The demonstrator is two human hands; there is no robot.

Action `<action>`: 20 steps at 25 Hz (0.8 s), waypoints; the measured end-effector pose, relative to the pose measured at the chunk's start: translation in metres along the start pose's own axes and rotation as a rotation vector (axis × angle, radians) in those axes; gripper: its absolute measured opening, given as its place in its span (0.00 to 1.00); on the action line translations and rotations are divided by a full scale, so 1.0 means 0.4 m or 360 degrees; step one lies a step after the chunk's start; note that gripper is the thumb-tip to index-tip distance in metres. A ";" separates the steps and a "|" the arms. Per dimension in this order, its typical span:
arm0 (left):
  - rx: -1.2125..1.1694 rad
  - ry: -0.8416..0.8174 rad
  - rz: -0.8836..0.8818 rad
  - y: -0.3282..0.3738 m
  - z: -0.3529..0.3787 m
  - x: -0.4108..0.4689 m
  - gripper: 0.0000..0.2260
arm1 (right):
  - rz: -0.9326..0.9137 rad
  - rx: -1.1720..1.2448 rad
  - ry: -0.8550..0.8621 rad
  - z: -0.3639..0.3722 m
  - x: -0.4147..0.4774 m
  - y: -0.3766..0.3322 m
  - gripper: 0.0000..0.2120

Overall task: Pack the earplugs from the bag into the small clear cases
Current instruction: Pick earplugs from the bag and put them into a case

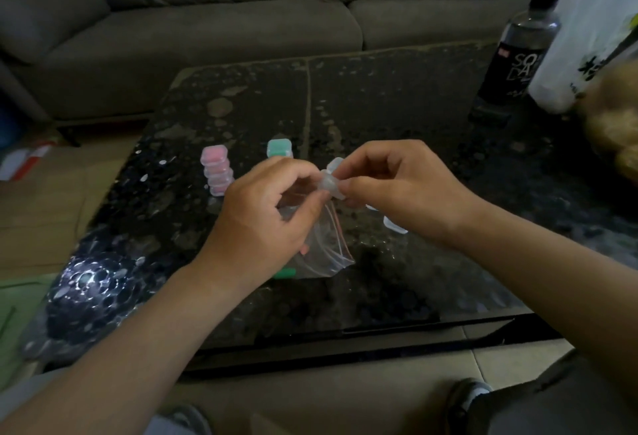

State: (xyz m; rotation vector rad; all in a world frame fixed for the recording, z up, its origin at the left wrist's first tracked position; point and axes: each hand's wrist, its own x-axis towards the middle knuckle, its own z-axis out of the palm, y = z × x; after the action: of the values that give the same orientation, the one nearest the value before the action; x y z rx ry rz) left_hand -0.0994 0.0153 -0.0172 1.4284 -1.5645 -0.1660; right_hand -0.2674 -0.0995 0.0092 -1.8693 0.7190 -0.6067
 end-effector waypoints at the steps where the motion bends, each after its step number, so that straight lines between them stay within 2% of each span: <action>1: -0.0015 -0.0001 -0.0012 -0.003 -0.006 -0.004 0.08 | -0.0025 -0.0008 -0.0005 0.009 0.002 -0.001 0.03; 9: -0.0090 0.0096 -0.0139 -0.021 -0.043 -0.021 0.06 | -0.0262 -0.0096 -0.0010 0.076 0.020 -0.015 0.13; 14: -0.0177 0.0120 -0.0427 -0.017 -0.047 -0.024 0.04 | -0.0143 -0.0060 -0.0124 0.105 0.040 -0.019 0.15; 20: -0.0226 0.0164 -0.0582 -0.008 -0.057 -0.006 0.03 | -0.0097 -0.0020 -0.0113 0.112 0.059 -0.018 0.16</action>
State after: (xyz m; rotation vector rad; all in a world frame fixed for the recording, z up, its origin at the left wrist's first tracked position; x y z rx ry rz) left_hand -0.0814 0.0273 -0.0089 1.5727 -1.1739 -0.4053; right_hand -0.2187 -0.0857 0.0013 -1.9203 0.6230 -0.5728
